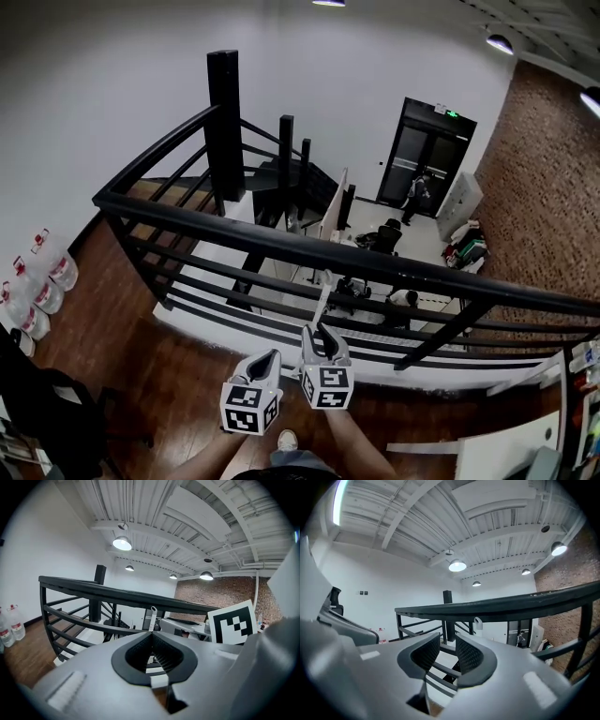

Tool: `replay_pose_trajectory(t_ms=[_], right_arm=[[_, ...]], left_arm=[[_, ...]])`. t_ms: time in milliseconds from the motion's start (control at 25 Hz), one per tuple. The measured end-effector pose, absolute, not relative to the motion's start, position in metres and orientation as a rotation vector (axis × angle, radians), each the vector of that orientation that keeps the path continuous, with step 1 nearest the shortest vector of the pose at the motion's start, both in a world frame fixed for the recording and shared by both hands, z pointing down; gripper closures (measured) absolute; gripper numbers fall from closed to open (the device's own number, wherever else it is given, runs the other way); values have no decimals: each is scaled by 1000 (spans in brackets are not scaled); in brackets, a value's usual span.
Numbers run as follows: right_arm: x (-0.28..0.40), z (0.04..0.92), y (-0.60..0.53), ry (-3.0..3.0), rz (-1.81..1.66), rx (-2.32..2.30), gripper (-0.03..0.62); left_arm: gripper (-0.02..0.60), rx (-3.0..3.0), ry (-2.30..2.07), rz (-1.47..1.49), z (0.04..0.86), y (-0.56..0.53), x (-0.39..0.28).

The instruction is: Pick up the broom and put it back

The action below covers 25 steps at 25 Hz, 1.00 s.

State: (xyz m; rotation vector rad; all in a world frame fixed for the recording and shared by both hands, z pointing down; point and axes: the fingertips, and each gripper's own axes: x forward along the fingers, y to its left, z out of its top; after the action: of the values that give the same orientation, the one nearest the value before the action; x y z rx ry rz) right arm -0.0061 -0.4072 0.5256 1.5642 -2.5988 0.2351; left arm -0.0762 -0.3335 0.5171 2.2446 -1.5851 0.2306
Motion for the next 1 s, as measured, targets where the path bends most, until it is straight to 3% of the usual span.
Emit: replay_pose_trajectory(t_ms=[480, 680, 1000], right_arm=[[-32, 490, -277, -2647, 177, 1521, 537], [-34, 474, -229, -2661, 182, 1542, 594], [-45, 466, -167, -2691, 192, 1513, 594]], left_arm=[[578, 2273, -1608, 155, 497, -240, -93], [577, 2306, -1607, 131, 487, -204, -92], [577, 2348, -1625, 114, 480, -151, -99]])
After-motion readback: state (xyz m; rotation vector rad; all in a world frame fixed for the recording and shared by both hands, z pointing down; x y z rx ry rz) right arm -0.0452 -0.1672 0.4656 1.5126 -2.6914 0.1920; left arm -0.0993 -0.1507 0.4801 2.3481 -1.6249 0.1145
